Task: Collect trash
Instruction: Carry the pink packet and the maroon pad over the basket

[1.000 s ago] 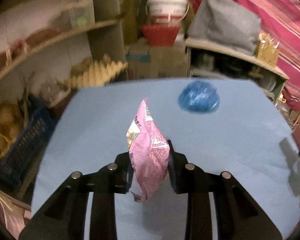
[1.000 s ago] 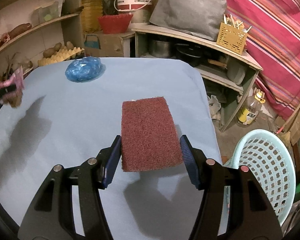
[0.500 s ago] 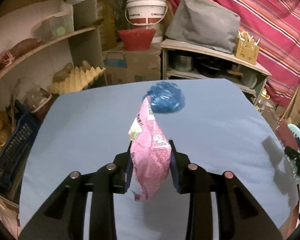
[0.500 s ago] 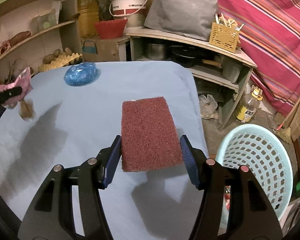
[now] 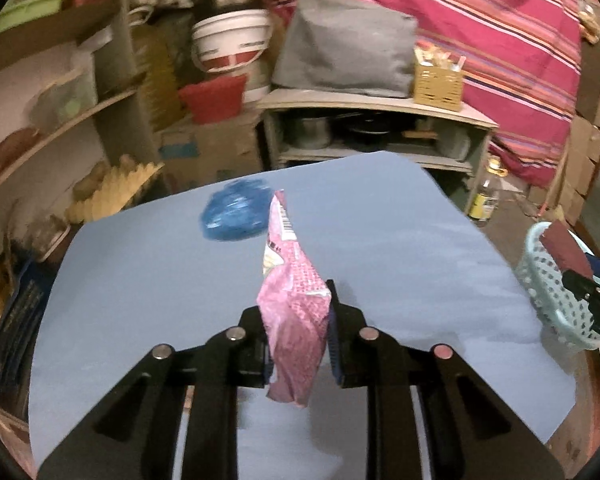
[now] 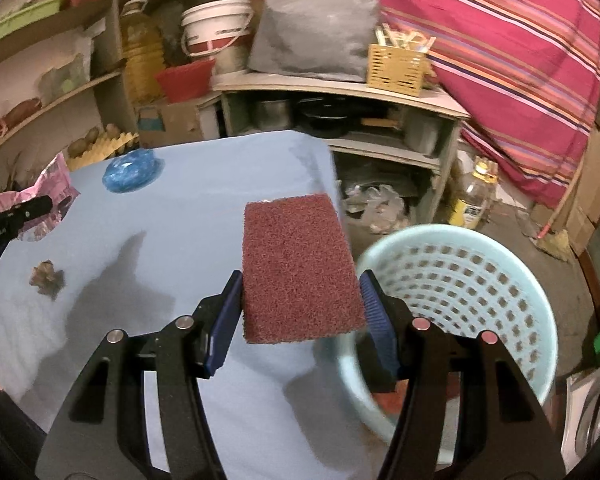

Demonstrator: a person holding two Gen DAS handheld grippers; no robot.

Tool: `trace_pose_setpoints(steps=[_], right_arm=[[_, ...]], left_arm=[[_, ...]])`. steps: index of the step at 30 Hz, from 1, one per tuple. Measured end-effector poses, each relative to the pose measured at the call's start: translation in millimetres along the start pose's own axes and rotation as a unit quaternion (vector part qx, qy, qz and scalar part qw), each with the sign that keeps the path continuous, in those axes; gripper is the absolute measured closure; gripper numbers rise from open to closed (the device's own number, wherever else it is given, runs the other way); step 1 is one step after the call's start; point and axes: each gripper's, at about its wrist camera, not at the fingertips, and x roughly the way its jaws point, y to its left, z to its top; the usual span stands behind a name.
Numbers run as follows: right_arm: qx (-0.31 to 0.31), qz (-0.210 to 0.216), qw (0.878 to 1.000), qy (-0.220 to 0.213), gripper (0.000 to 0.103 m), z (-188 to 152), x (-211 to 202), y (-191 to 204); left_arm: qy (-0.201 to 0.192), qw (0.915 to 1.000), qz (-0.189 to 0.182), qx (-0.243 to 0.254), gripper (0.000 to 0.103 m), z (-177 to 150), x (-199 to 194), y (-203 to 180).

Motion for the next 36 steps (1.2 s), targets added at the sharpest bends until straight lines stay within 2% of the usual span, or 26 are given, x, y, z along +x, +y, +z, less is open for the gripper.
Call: trace_pose_setpoints(steps=[13,20,24,30,36], right_arm=[[0.083,-0.058,0.995,-0.021,0.044,-28.6,-37.3,-115.2],[0.117,-0.086,0.989,-0.027,0.044,-37.6,-44.5,-155.5],[0.129,-0.091,0.987,-0.023,0.044,-39.0,-35.8,-164.4],[0.133,-0.099,0.986,-0.015,0.043,-35.1,-15.9,-166.3],[0.147,-0.101,0.984,-0.018,0.034,-31.8,-16.2,-173.3]], left_arm=[[-0.020,0.9952,-0.086,0.044,0.081,17.9,7.3,-134.4],[-0.039,0.9892,-0.124,0.068,0.081,24.9,6.0,-207.3],[-0.050,0.9864,-0.139,0.073,0.081,26.2,11.2,-241.5],[-0.039,0.9871,-0.138,0.070,0.081,24.8,25.8,-263.1],[-0.035,0.9886,-0.132,0.064,0.081,24.0,33.0,-267.2]])
